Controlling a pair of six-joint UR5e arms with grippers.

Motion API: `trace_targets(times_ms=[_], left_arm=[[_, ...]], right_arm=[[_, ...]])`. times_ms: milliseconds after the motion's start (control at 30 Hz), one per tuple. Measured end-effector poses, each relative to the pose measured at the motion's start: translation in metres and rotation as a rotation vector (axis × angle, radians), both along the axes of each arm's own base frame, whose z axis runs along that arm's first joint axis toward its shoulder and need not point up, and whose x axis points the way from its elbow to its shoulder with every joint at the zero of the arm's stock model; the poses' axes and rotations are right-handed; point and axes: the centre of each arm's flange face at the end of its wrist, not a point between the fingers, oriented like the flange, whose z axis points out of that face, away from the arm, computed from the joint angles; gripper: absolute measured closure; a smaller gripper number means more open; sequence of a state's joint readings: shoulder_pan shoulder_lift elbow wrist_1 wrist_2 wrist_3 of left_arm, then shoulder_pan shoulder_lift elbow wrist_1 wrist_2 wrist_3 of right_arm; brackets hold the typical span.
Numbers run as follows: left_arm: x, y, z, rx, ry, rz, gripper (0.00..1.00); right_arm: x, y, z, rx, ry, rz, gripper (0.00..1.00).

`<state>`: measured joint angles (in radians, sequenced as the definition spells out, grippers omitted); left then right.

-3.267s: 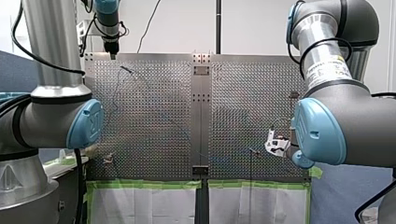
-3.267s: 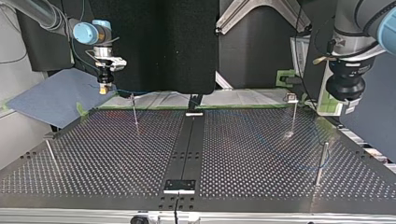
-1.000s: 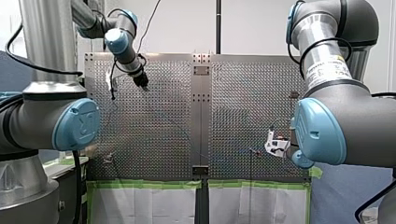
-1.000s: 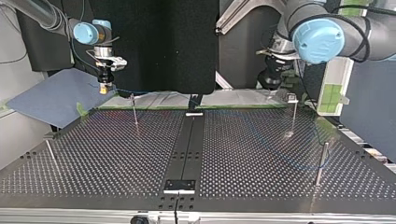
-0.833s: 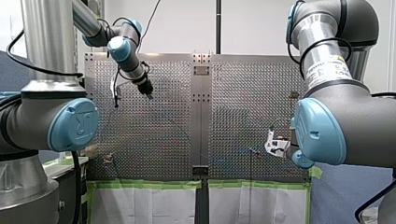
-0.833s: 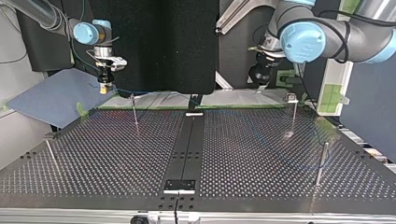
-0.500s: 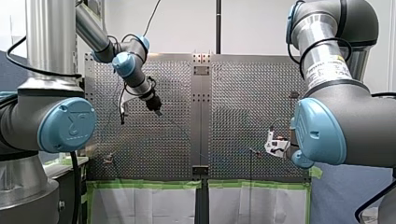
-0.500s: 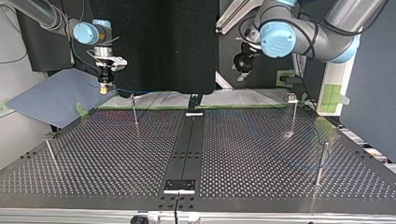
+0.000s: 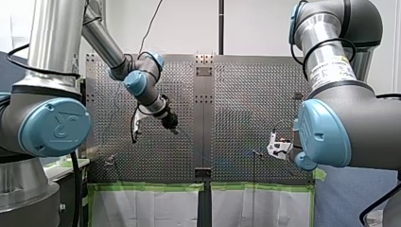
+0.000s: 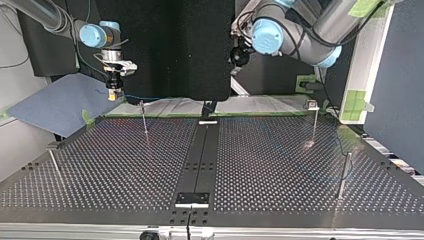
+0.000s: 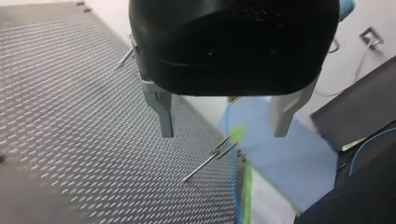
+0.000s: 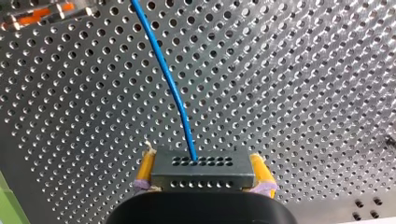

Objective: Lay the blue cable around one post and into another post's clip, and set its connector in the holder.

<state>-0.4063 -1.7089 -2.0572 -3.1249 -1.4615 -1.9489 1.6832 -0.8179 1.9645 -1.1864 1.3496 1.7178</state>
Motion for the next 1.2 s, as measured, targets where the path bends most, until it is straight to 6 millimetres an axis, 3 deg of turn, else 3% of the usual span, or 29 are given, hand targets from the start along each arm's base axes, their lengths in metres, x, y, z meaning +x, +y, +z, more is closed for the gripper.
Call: trace_targets(times_ms=[267, 400, 900, 1200], left_arm=[[0.0, -0.034, -0.02, -0.012, -0.026, -0.073, 0.0], [0.012, -0.045, -0.026, -0.019, -0.057, -0.083, 0.0], [0.076, -0.069, -0.041, 0.01, -0.212, -0.054, 0.0], [0.088, -0.076, -0.075, 0.037, -0.237, -0.074, 0.0]], right_arm=[[0.003, 0.002, -0.001, 0.002, 0.002, 0.005, 1.0], [0.004, 0.002, 0.0, 0.001, 0.003, 0.008, 1.0], [0.006, 0.002, 0.0, -0.002, 0.002, 0.01, 1.0], [0.007, 0.003, 0.0, -0.004, 0.002, 0.012, 1.0]])
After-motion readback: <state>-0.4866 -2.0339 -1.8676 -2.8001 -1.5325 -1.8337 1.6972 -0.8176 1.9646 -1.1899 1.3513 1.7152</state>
